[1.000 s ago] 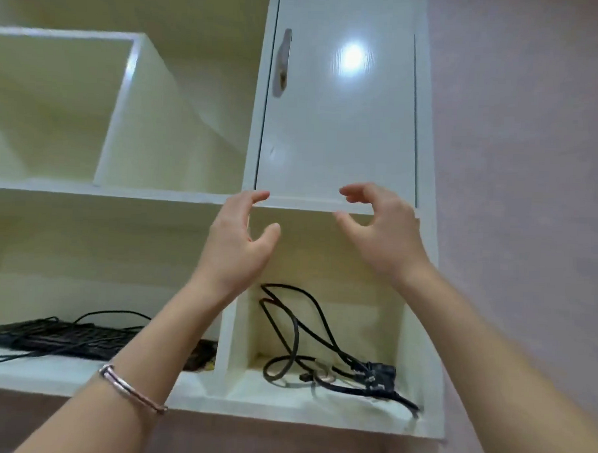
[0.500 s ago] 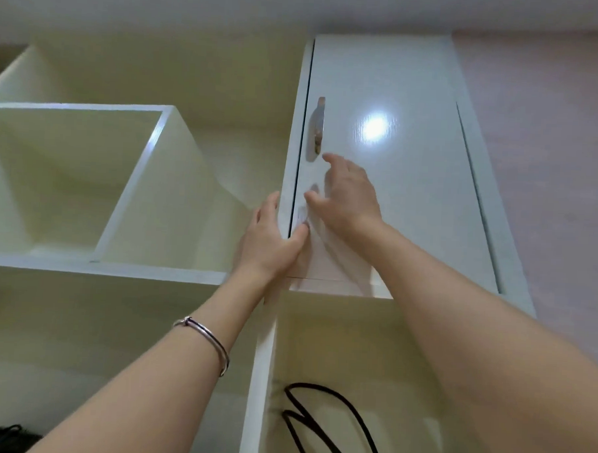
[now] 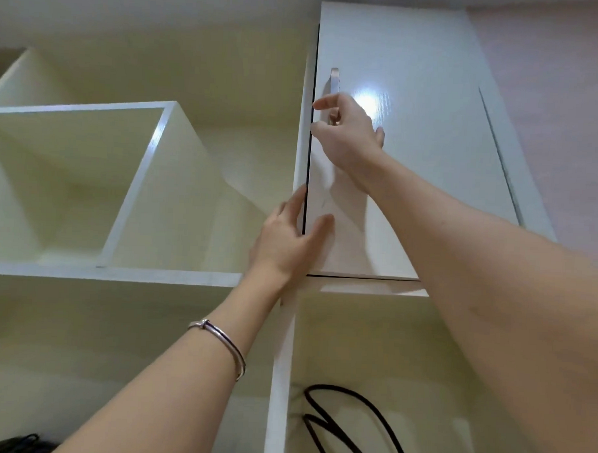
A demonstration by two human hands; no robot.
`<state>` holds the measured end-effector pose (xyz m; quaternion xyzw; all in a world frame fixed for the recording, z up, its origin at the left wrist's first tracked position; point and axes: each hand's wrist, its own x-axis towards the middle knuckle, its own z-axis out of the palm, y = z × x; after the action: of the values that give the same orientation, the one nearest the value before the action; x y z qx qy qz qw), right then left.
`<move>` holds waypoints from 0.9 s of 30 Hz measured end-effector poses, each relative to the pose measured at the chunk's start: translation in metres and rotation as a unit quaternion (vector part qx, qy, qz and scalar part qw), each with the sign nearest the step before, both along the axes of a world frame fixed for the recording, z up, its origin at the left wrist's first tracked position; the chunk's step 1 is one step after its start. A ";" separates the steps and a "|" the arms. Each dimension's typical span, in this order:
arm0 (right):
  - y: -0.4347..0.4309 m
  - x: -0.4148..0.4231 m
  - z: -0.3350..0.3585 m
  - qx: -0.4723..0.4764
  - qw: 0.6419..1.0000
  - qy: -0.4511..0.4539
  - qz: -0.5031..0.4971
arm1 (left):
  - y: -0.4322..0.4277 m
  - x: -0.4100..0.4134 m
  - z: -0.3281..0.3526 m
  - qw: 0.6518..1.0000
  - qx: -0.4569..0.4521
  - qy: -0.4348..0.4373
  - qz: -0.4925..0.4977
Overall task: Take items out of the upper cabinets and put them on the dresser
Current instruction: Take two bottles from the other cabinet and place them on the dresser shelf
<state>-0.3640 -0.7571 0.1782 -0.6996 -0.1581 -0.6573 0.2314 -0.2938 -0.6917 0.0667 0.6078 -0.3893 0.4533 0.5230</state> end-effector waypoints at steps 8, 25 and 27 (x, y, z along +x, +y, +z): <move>-0.007 -0.030 -0.014 -0.077 0.994 0.061 0.037 | 0.008 -0.032 -0.001 0.982 -0.024 0.041 -0.182; -0.092 -0.219 -0.067 0.034 0.991 -0.075 0.101 | -0.076 -0.202 -0.007 0.891 0.100 -0.064 -0.438; -0.108 -0.237 -0.070 0.041 0.995 -0.060 0.075 | -0.095 -0.213 -0.011 0.886 0.104 -0.063 -0.448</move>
<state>-0.6013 -0.8652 0.1086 -0.6353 -0.1963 -0.6847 0.2984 -0.5065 -0.7865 0.0562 0.3894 -0.6971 0.1649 0.5790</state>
